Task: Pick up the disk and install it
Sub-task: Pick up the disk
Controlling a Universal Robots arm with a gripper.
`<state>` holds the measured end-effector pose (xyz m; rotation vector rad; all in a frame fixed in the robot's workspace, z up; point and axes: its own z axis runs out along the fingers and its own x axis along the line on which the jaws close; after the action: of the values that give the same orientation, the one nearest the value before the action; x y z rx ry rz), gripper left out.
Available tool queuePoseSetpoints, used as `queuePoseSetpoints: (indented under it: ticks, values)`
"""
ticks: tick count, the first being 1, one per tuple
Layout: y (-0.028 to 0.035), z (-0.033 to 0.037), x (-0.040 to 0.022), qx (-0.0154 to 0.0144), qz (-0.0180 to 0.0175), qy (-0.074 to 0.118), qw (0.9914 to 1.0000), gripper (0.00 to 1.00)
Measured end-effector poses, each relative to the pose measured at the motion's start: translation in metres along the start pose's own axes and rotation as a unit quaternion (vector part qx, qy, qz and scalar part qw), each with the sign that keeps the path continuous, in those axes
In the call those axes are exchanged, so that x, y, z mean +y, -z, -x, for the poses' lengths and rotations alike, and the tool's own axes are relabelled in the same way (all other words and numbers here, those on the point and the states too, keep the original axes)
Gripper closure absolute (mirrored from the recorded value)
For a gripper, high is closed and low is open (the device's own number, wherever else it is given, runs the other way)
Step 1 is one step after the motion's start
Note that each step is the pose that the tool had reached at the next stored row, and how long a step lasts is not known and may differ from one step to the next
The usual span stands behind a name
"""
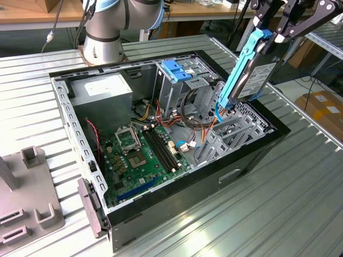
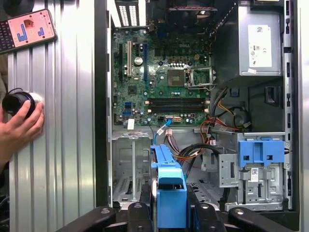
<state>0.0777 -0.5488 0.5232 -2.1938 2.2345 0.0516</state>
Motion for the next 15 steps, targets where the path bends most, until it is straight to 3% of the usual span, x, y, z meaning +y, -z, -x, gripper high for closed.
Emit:
queuePoseSetpoints:
  ticks: [6,9,15]
  values:
    - [-0.0014,-0.0027,-0.0001,0.0,-0.0009,0.0,1.0,0.64]
    - [-0.004,-0.0043,-0.0001,0.0,-0.0053,0.001,0.99998,0.64]
    - [-0.0045,-0.0044,-0.0001,-0.0001,-0.0053,0.001,0.99998,0.64]
